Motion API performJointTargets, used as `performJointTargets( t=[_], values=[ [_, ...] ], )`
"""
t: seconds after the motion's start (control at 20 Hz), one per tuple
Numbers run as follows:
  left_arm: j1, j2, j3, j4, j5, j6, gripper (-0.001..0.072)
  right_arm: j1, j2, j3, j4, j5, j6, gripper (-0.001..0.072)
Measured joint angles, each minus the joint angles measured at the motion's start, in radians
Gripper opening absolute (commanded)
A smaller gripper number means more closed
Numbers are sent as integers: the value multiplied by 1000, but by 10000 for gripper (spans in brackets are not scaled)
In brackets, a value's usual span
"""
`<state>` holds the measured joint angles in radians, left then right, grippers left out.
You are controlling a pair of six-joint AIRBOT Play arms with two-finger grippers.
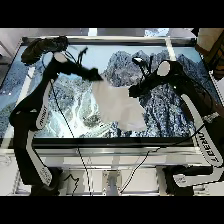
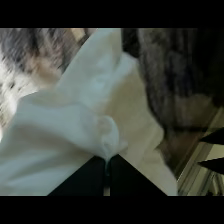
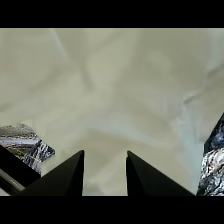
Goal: Fold the shirts.
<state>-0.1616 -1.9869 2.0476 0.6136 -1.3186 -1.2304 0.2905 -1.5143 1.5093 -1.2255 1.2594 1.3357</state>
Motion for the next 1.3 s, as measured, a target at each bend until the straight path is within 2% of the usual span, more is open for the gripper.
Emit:
performJointTargets(
  t=[0.2, 0.4, 0.5, 0.7, 0.9, 1.2, 1.25, 1.3],
  values=[
    [11, 143, 89, -58, 104, 51, 10, 0, 0, 0, -13, -51, 3, 341],
    [48, 353, 111, 23, 236, 84, 9, 0, 0, 0, -58, -82, 19, 341],
    [63, 452, 115, 68, 250, 85, 9, -5, 0, 0, -72, -112, 31, 341],
    [75, 576, 116, 116, 132, 47, 10, -10, 0, 0, -19, -190, 45, 341],
    [49, 612, 23, 95, 0, -11, 10, -10, 0, 0, 134, -230, -14, 341],
    [-173, 567, -150, 82, -93, -34, 24, -18, 0, 2, 244, -246, -68, 343],
    [-213, 554, -161, 100, -98, -34, 117, -26, 0, 2, 243, -249, -68, 343],
    [-246, 541, -169, 119, -100, -34, 292, -38, 0, 3, 233, -254, -68, 343]
  ],
)
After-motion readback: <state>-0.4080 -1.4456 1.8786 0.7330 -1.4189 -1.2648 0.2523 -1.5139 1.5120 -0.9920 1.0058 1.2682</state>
